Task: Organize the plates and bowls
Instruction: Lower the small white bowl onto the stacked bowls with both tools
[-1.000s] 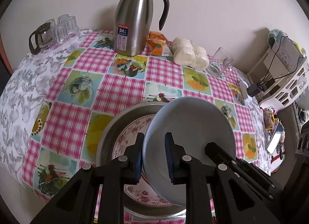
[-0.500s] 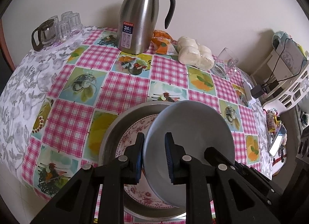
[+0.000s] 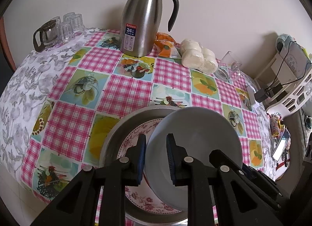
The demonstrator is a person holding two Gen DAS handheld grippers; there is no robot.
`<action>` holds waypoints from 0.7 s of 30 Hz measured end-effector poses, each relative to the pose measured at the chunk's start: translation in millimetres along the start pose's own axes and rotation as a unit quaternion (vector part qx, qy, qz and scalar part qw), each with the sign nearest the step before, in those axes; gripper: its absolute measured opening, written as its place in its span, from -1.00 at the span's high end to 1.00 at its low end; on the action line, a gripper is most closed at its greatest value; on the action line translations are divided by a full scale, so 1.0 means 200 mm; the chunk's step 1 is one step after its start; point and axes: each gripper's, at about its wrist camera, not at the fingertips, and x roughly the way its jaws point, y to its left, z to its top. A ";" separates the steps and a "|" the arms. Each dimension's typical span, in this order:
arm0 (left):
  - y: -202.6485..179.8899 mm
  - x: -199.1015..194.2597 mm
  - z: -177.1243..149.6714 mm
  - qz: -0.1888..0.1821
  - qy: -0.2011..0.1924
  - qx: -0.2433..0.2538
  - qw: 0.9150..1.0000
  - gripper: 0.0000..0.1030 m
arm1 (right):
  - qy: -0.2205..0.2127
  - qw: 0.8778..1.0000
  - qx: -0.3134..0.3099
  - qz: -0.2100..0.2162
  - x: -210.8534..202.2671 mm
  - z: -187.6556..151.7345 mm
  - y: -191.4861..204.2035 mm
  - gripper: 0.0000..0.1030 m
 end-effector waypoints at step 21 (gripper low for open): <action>0.00 0.02 0.00 0.004 0.001 0.000 1.000 0.61 | -0.028 0.998 0.031 0.038 -0.09 0.04 -0.10 0.23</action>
